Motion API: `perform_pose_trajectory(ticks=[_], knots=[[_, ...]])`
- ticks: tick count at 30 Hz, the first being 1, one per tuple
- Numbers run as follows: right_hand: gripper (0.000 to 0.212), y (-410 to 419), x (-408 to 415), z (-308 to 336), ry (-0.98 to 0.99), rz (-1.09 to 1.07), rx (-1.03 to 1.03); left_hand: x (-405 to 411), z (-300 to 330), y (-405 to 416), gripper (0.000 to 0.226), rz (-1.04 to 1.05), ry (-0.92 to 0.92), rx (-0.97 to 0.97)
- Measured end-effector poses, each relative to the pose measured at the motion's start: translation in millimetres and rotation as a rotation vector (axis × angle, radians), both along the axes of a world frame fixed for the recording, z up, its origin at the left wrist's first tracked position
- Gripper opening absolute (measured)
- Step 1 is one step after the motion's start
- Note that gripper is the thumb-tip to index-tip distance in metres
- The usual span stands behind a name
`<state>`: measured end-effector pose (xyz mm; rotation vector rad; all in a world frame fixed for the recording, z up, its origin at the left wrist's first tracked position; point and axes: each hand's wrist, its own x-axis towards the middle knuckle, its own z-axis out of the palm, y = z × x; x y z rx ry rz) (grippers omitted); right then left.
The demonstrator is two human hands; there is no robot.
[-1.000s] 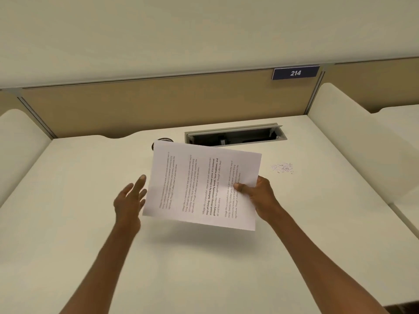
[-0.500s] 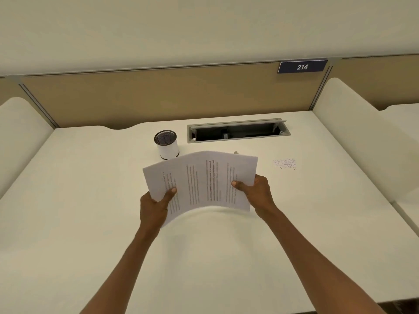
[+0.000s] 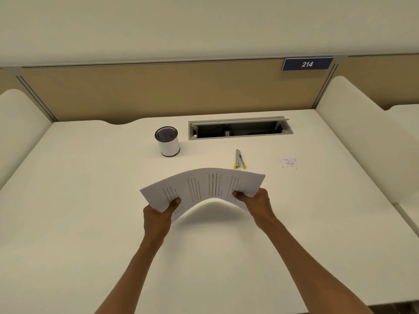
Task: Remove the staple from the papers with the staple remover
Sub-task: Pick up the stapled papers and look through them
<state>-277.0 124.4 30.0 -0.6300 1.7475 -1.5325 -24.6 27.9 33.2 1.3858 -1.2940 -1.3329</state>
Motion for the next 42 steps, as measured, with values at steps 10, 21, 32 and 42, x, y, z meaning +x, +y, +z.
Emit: perform_pose_trajectory(ticks=[10, 21, 32, 42], knots=[[0.031, 1, 2, -16, -0.015, 0.039, 0.044, 0, -10, 1, 0.033, -0.032, -0.011, 0.003], [0.031, -5, -5, -11, -0.009, 0.057, 0.059, 1, -3, -6, 0.035, -0.059, -0.075, 0.001], [0.08, -25, -19, 24, 0.067, -0.139, 0.099, -3, 9, -5, 0.043, -0.02, 0.165, 0.16], [0.026, -36, 51, 26, -0.446, -0.037, -0.129, -42, 14, 14, 0.033, 0.108, 0.427, 0.329]])
